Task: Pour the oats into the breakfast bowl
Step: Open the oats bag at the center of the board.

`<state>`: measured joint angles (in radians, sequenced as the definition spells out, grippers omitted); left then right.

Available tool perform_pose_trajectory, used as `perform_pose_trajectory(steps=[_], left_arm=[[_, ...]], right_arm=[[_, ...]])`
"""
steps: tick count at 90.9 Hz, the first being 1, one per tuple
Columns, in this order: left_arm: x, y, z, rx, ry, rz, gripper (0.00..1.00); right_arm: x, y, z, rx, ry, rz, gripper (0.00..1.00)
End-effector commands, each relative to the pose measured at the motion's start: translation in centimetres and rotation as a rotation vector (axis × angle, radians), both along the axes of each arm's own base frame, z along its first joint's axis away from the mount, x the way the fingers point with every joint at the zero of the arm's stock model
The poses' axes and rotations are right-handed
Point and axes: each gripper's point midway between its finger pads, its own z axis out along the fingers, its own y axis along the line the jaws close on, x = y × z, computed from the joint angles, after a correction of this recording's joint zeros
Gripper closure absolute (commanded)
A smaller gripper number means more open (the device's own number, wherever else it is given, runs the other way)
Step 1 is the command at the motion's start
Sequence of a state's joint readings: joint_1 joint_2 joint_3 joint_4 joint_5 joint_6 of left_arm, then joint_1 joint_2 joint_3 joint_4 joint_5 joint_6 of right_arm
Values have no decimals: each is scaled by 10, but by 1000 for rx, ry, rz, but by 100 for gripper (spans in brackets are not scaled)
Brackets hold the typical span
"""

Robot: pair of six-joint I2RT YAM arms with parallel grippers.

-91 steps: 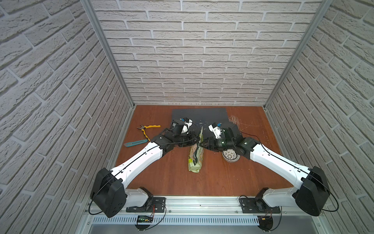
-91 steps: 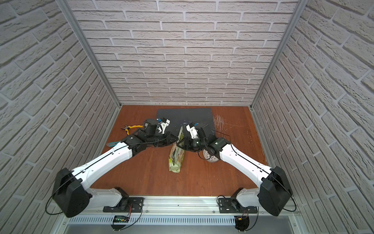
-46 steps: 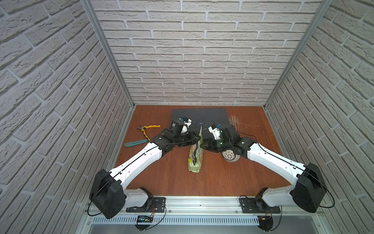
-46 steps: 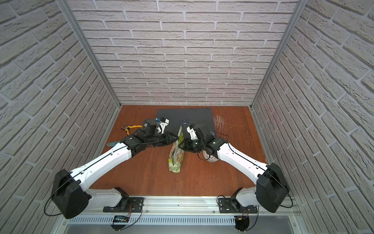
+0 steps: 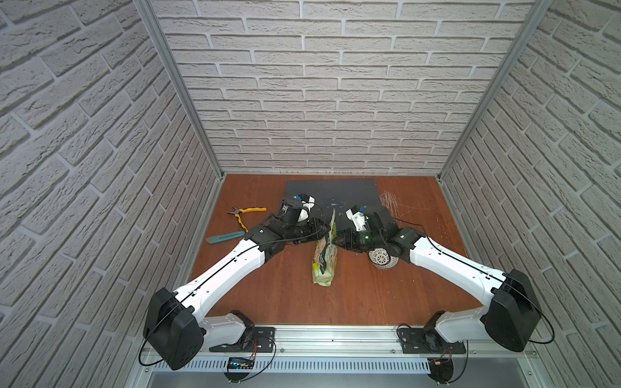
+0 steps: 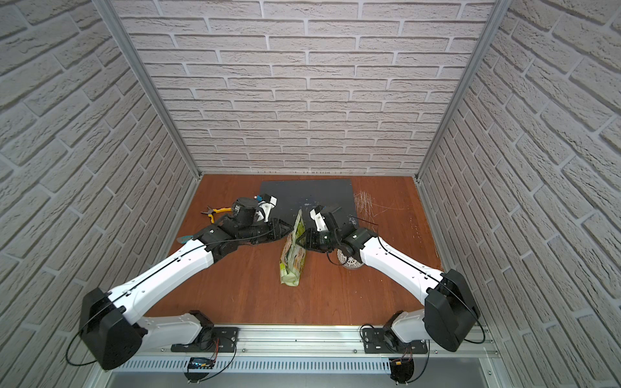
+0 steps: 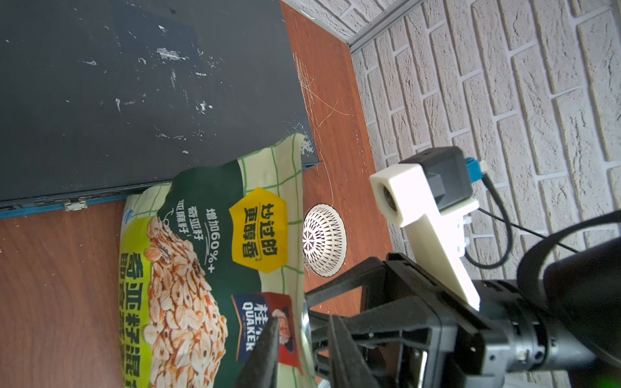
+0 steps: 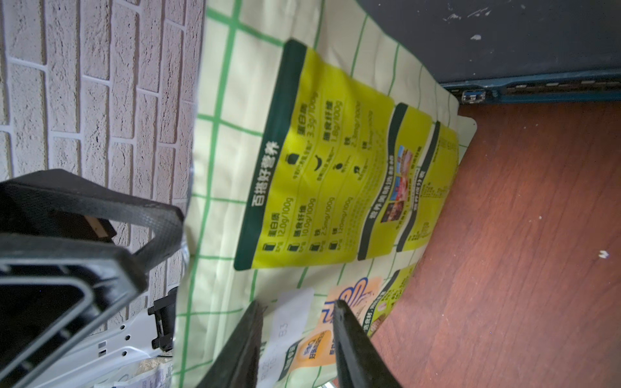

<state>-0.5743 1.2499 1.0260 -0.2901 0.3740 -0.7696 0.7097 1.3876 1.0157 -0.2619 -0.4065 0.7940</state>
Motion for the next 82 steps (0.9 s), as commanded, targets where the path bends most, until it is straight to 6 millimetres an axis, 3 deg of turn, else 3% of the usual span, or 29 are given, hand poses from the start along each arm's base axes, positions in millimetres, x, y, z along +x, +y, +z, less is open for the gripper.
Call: perform_pose_trajectory(steps=[1,52,82], left_arm=[[6,-1,3,-3,-27,0,74],[8,-6,0,-13,-16,-16,94],[6,-12,2,-57,-7,-30,100]], right_arm=[[3,5,4,17,-21,3,61],[2,4,8,20,-33,4,61],[2,5,46,131,-123,-8,57]])
